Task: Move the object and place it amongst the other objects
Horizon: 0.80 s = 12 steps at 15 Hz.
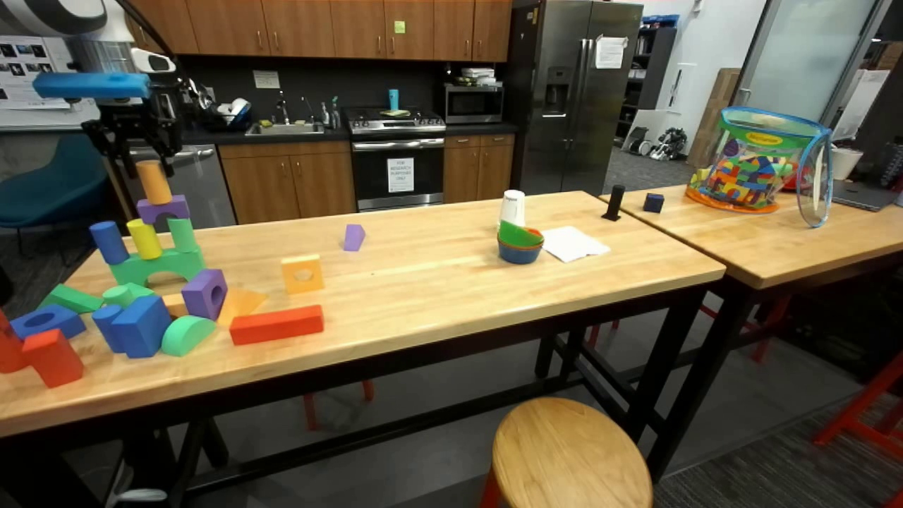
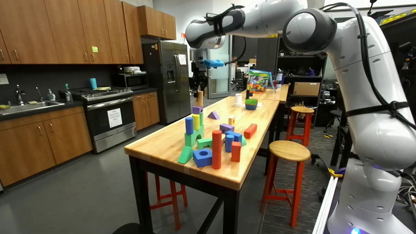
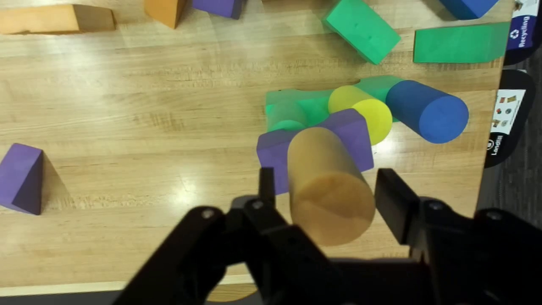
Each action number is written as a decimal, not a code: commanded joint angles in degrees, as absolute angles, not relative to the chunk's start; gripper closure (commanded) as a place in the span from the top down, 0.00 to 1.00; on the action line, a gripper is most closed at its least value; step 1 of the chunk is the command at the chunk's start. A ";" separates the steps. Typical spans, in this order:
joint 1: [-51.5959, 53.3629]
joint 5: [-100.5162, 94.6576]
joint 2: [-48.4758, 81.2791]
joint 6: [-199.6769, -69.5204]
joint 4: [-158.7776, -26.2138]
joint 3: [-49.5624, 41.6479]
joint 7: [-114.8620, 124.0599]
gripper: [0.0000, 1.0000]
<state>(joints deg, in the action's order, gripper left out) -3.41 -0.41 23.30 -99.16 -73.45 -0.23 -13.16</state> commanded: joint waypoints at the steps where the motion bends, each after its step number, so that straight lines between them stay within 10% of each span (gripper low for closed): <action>1: -3.84 0.21 23.55 -99.14 -72.71 0.08 -14.28 0.31; 3: -3.86 0.27 23.55 -99.03 -72.67 0.09 -14.26 0.16; 12: -3.31 -0.31 18.16 -100.97 -74.34 0.16 -14.30 0.16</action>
<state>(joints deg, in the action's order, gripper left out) -3.35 -0.41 22.59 -100.03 -72.86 -0.13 -13.19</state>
